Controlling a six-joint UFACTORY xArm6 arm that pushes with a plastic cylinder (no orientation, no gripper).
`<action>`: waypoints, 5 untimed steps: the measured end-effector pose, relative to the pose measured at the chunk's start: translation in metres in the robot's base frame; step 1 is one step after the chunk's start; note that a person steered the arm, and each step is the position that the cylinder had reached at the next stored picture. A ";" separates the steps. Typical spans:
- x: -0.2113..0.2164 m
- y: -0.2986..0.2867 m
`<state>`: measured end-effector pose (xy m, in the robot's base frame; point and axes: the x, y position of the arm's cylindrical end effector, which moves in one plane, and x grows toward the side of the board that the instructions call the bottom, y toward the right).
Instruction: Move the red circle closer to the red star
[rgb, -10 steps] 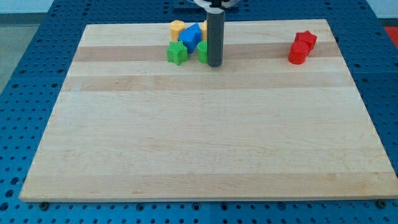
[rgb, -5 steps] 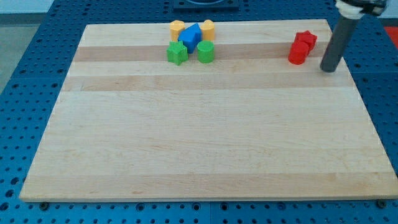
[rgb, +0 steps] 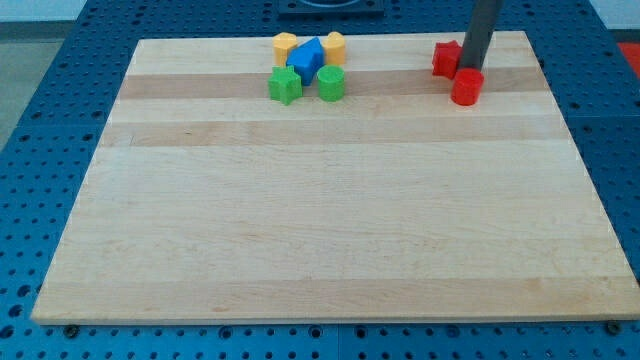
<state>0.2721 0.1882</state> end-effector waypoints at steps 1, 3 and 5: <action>-0.025 0.000; -0.039 -0.022; -0.035 -0.087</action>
<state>0.2372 0.1013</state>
